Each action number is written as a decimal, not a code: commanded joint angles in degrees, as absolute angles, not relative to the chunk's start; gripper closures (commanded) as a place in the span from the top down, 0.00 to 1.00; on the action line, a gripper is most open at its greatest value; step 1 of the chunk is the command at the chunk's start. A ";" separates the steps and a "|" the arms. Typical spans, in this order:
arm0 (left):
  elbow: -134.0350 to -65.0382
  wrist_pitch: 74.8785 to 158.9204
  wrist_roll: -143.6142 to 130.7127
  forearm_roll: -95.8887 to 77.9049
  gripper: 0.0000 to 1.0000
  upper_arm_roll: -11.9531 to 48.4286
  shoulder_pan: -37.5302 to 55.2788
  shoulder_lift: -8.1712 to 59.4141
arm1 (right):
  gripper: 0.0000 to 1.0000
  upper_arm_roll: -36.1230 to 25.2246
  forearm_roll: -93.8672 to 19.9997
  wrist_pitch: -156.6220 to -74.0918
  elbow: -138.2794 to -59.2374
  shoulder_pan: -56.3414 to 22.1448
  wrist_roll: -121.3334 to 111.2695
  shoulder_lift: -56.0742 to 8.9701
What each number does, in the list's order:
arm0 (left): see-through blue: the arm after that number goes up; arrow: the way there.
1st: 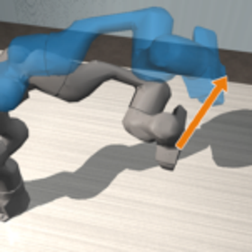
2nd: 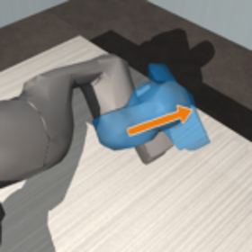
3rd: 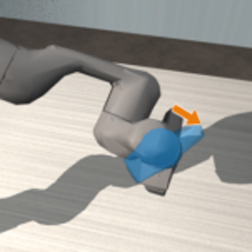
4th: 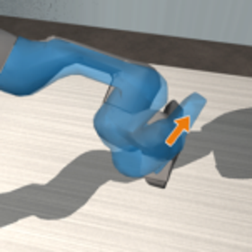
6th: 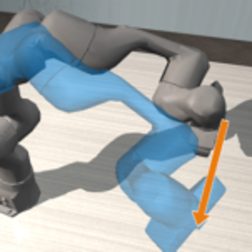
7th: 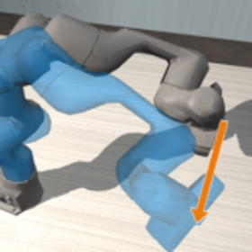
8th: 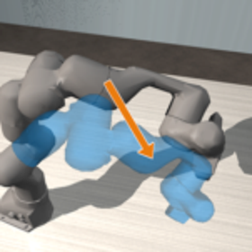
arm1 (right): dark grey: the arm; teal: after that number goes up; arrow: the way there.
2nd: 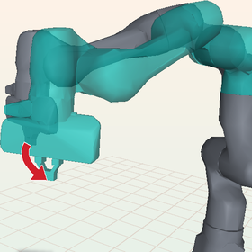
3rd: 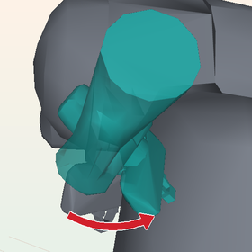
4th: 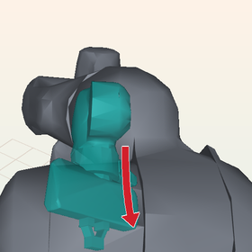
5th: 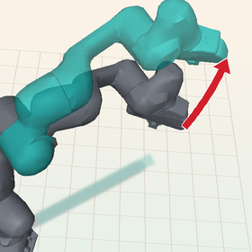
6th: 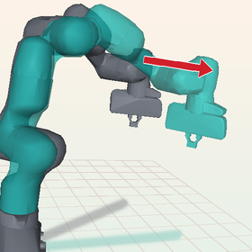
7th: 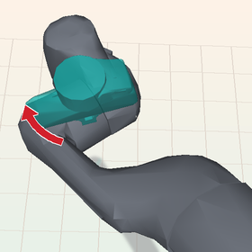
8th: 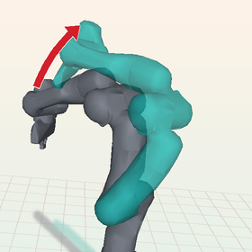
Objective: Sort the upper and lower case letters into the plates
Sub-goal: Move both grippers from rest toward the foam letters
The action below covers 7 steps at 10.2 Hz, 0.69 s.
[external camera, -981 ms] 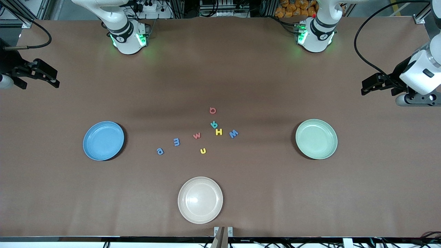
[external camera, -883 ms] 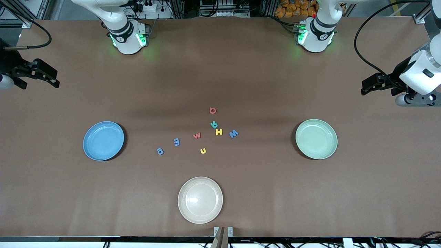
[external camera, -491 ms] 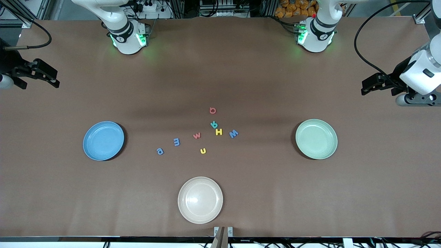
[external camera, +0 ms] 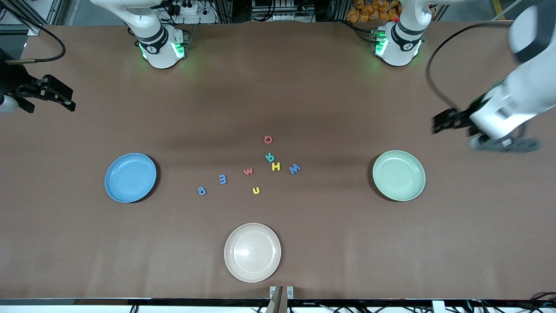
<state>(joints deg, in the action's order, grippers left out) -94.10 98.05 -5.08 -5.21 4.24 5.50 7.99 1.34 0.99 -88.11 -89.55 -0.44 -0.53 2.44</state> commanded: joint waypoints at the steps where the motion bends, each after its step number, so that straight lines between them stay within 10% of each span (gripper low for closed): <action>1: -94.83 105.26 -13.22 -7.12 1.00 7.37 7.90 14.73 | 1.00 1.41 -0.88 -89.11 -94.03 1.67 -1.58 2.99; 7: -87.66 125.15 -62.21 -6.59 1.00 6.95 25.90 37.40 | 1.00 1.58 -2.02 -101.41 -103.36 -2.98 -0.79 -3.06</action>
